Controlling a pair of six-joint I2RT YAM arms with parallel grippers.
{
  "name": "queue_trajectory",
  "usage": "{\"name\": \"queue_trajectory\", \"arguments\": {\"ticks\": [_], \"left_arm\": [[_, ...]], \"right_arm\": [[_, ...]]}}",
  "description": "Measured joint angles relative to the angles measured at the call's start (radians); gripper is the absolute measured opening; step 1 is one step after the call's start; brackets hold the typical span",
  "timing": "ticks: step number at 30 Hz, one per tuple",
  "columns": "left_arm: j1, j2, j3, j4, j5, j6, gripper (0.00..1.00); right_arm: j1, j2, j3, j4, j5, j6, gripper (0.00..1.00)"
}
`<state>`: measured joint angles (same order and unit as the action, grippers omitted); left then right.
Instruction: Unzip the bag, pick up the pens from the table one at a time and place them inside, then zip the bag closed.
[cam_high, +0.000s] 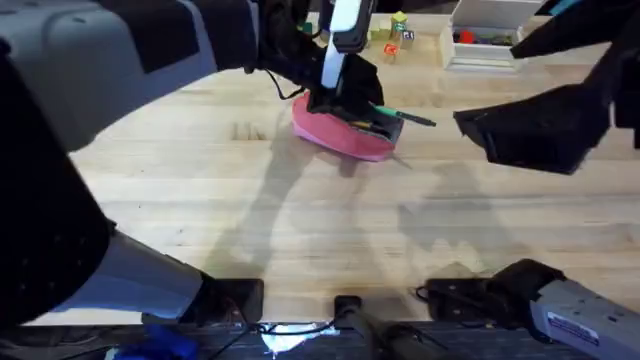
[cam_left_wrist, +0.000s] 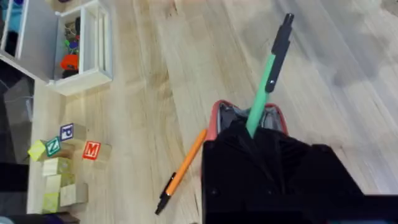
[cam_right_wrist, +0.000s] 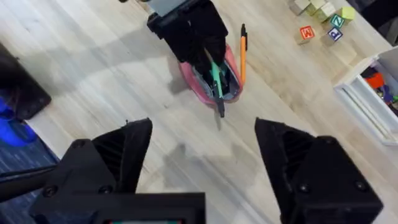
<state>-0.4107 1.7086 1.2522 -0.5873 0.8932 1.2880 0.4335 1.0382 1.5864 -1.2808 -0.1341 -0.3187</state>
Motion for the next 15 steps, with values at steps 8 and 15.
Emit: {"name": "queue_trajectory", "arguments": {"ticks": [8, 15], "left_arm": [[0.000, 0.031, 0.000, -0.063, -0.090, -0.001, 0.042], [0.000, 0.068, 0.000, -0.082, -0.218, -0.024, 0.042]], "right_arm": [[0.000, 0.000, 0.000, 0.000, 0.000, 0.000, 0.996], [0.000, 0.000, 0.000, 0.000, 0.000, 0.000, 0.996]]}}
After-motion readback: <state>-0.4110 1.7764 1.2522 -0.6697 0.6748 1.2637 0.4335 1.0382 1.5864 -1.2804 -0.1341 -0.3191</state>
